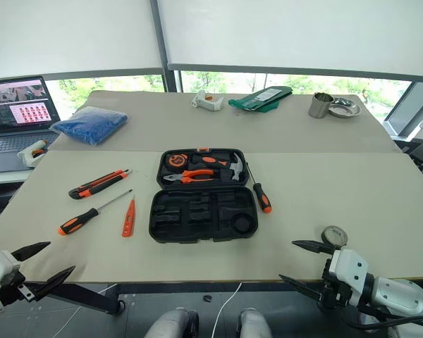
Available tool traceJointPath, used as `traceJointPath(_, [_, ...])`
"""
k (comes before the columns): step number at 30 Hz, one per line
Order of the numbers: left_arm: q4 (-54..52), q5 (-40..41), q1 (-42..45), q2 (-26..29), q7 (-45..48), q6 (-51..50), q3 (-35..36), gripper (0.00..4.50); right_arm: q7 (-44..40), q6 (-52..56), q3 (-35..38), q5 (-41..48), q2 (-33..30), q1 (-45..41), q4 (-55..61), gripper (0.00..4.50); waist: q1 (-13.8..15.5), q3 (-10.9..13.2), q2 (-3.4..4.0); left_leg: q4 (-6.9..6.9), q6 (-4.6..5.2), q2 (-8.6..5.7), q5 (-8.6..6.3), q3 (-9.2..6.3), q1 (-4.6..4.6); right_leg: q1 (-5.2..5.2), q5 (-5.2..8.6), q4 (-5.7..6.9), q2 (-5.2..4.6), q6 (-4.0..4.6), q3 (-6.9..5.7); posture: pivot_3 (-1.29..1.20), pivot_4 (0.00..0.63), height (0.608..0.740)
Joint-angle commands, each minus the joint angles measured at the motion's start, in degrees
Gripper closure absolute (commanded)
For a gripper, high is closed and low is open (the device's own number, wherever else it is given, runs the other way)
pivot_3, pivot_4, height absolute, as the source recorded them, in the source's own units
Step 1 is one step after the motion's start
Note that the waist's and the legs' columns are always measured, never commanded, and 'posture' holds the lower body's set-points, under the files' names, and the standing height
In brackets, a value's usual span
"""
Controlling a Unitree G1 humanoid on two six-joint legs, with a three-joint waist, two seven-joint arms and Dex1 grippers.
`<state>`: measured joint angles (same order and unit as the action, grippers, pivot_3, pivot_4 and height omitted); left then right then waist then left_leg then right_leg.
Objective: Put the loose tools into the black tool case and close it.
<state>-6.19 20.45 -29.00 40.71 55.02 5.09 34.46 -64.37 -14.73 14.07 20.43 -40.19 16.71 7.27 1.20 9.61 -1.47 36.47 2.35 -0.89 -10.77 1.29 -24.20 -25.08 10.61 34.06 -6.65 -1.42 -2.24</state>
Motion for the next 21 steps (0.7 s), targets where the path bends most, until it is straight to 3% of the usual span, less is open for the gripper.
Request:
traceJointPath(1, [-1.38,2.0,0.61,-0.01,-0.4,-0.48,0.81,0.0,0.58,-0.71,0.13,0.78,-0.14,-0.82,1.78,0.07,0.0,0.0,0.0,0.0,0.0,0.0,0.0,0.0,0.0,0.0,0.0,0.0,0.0,0.0,0.0,0.0,0.15,0.74])
traceJointPath(6, [-2.61,9.68,0.51,-1.53,-2.7,-9.34,4.8,0.0,1.91,3.48,-1.73,3.76,0.73,-3.15,4.75,0.07,-0.17,0.0,-0.02,0.1,-0.01,0.28,0.0,0.11,-0.01,-0.01,0.0,-0.01,0.02,0.0,-0.01,0.0,0.15,0.74])
traceJointPath(13, [-1.2,11.66,-2.4,-6.37,-9.79,-12.97,12.38,0.0,6.96,9.47,-0.81,14.21,6.27,-11.76,8.19,0.07,-0.84,-0.01,-0.04,0.28,-0.23,0.85,-0.14,0.43,0.09,-0.08,-0.01,0.0,0.19,0.0,-0.14,0.0,0.15,0.74])
traceJointPath(21, [1.59,15.6,-5.9,-7.06,-12.52,-19.83,18.88,0.0,6.33,9.82,-1.38,15.73,6.38,-16.4,11.06,0.07,-0.17,-0.07,-0.13,0.29,-0.33,0.88,-0.2,0.58,0.23,-0.22,-0.01,0.0,0.19,0.03,-0.26,0.0,0.15,0.74])
